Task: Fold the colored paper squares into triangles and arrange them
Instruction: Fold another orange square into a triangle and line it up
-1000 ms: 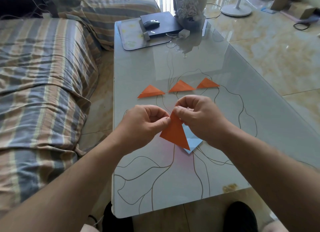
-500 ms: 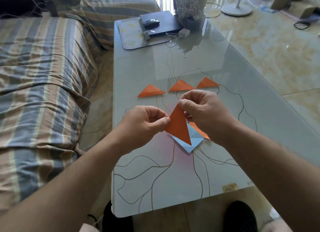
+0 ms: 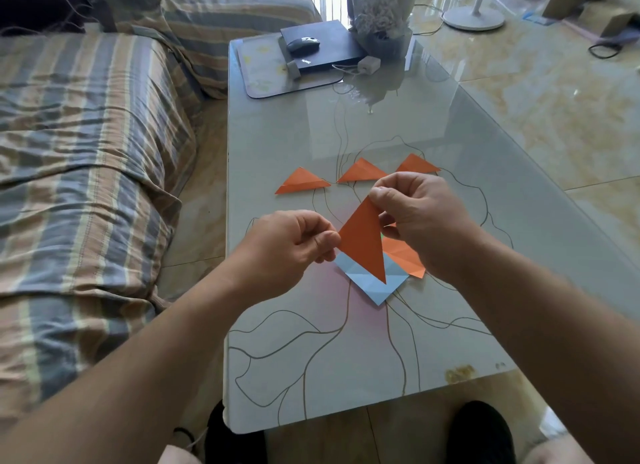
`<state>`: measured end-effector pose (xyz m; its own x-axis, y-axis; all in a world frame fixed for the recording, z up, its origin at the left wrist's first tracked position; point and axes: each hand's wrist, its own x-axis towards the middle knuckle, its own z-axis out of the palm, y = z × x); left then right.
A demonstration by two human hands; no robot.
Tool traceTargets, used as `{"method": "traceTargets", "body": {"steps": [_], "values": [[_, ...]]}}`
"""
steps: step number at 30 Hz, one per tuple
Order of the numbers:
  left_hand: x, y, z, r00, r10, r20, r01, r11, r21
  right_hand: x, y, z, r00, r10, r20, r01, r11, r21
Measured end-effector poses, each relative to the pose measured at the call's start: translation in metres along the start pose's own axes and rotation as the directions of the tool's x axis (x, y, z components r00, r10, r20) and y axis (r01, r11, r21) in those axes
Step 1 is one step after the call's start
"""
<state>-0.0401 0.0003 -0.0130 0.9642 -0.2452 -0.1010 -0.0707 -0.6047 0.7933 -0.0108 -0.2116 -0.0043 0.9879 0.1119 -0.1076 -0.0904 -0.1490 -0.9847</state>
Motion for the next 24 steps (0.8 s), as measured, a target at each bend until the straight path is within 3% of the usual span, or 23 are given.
{"method": "traceTargets", "body": {"steps": [3,5,7,8,10,12,15,17,20,24], "values": [[0.0,-0.004,0.0,0.996,0.02,-0.091,-0.015,0.998,0.059,0.0,0.003,0.001,0.999,-0.016,-0.034,0.017,1.0,0.013],[0.001,-0.005,0.0,0.985,-0.002,-0.175,0.018,0.996,0.086,0.002,0.007,0.0,0.991,-0.085,-0.105,0.077,0.994,-0.073],[0.001,-0.002,0.002,0.976,-0.136,-0.171,0.116,0.986,-0.119,0.002,0.012,0.0,0.966,-0.206,-0.158,0.165,0.957,-0.237],[0.001,0.002,0.003,0.964,-0.247,-0.101,0.206,0.929,-0.306,0.001,0.013,0.001,0.945,-0.287,-0.158,0.227,0.922,-0.313],[0.001,0.013,0.003,0.902,-0.411,0.134,0.406,0.7,-0.588,-0.002,0.012,0.005,0.874,-0.476,-0.099,0.395,0.814,-0.425],[0.0,0.02,0.001,0.847,-0.423,0.32,0.515,0.511,-0.688,-0.005,0.013,0.011,0.765,-0.644,0.011,0.569,0.667,-0.48],[0.0,0.023,-0.002,0.831,-0.413,0.373,0.533,0.398,-0.746,-0.008,0.018,0.018,0.611,-0.779,0.143,0.706,0.454,-0.544],[0.0,0.021,-0.002,0.82,-0.433,0.375,0.542,0.374,-0.753,-0.008,0.021,0.02,0.57,-0.803,0.175,0.715,0.379,-0.587],[-0.001,0.019,-0.001,0.814,-0.432,0.388,0.543,0.33,-0.772,-0.005,0.022,0.023,0.58,-0.795,0.178,0.717,0.394,-0.574],[-0.003,0.021,-0.003,0.819,-0.395,0.417,0.536,0.265,-0.801,-0.006,0.022,0.023,0.665,-0.728,0.167,0.708,0.542,-0.453]]}}
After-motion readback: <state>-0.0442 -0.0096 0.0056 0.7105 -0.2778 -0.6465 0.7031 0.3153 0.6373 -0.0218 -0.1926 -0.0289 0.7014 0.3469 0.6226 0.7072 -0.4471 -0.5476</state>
